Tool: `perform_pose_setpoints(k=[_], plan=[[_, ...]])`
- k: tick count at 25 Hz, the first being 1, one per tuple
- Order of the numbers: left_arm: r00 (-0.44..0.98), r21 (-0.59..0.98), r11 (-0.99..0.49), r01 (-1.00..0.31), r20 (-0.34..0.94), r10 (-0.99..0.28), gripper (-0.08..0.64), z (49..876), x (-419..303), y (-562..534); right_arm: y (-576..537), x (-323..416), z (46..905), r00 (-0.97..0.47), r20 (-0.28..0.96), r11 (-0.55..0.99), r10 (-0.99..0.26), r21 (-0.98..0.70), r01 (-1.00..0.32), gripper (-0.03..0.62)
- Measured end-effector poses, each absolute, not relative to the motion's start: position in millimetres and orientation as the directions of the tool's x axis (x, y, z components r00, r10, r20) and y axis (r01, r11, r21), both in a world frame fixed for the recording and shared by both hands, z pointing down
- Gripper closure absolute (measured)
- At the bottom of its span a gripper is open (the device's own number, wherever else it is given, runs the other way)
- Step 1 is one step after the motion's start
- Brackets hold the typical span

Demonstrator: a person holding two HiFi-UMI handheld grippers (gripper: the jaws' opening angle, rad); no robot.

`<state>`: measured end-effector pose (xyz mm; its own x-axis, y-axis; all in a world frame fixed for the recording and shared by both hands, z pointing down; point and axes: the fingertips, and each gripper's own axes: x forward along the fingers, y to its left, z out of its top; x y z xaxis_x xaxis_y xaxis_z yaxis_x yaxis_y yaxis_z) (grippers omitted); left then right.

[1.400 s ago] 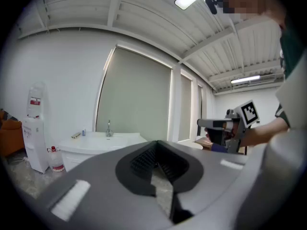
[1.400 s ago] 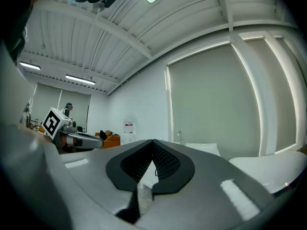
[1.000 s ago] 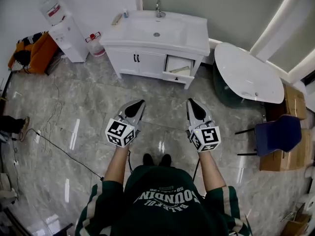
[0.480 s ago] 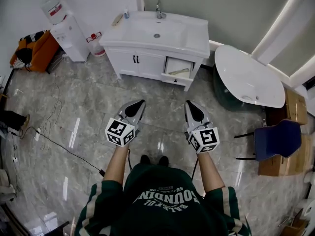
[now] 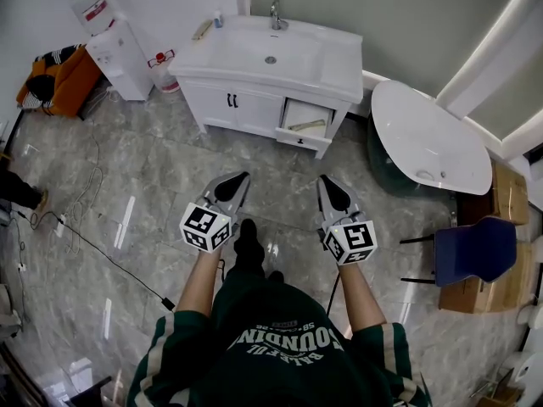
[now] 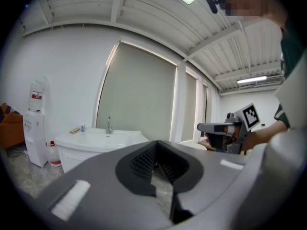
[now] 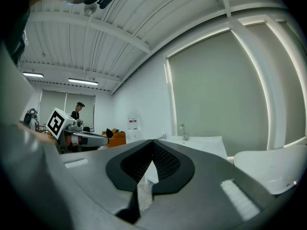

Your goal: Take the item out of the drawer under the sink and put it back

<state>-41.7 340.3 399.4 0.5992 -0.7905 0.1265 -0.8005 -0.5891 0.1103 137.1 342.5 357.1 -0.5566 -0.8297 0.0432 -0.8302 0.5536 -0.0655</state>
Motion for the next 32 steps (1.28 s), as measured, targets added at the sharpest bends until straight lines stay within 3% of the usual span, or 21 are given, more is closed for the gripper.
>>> perform_pose_setpoints(k=[9, 23, 32], plan=[[0.632, 0.114, -0.622, -0.775, 0.11, -0.767, 0.511, 412.3, -47.8, 233.6, 251.3, 128.4, 376.7, -0.521, 0.075, 0.518, -0.85, -0.057, -0.854, 0.591], [0.707, 0.16, -0.689, -0.707, 0.179, -0.684, 0.511, 435.3, -100.5, -32.1, -9.8, 57.9, 397.9, -0.457, 0.169, 0.451, -0.873, -0.078, -0.889, 0.591], [0.724, 0.139, -0.712, -0.688, 0.194, -0.662, 0.511, 435.2, -118.1, -109.2, -76.9, 39.5, 404.4, -0.439, 0.187, 0.432, -0.879, -0.081, -0.898, 0.591]])
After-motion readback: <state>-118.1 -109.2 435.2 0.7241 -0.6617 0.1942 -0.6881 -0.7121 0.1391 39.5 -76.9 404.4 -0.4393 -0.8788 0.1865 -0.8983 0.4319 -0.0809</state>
